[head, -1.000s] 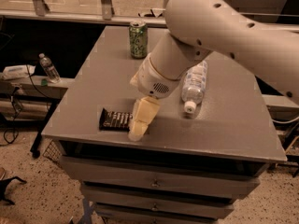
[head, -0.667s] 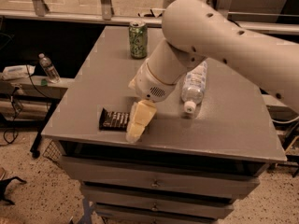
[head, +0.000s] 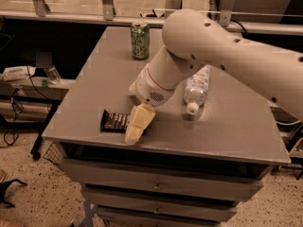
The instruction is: Pick rxbar chocolate
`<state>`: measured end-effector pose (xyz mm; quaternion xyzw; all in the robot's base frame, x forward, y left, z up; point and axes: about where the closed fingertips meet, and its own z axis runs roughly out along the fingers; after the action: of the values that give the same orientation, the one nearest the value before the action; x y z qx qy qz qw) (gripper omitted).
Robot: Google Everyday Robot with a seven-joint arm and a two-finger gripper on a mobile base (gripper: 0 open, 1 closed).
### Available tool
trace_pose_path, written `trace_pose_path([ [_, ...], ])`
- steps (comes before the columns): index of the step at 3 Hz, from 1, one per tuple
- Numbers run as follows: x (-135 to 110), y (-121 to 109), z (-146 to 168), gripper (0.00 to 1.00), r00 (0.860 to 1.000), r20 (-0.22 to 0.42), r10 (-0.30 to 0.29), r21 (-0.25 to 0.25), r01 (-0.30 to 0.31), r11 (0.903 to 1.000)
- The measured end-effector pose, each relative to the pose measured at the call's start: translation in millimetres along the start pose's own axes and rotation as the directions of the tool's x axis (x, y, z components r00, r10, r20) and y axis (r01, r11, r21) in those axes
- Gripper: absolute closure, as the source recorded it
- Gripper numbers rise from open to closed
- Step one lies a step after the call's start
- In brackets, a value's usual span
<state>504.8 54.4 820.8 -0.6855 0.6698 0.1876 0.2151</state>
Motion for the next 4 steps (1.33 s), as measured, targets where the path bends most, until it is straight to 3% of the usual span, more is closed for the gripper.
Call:
trace_pose_path([
  [4, -4.0, -6.2, -1.9, 0.96, 0.999, 0.031, 0.006, 0.017, -0.007, 0.9998],
])
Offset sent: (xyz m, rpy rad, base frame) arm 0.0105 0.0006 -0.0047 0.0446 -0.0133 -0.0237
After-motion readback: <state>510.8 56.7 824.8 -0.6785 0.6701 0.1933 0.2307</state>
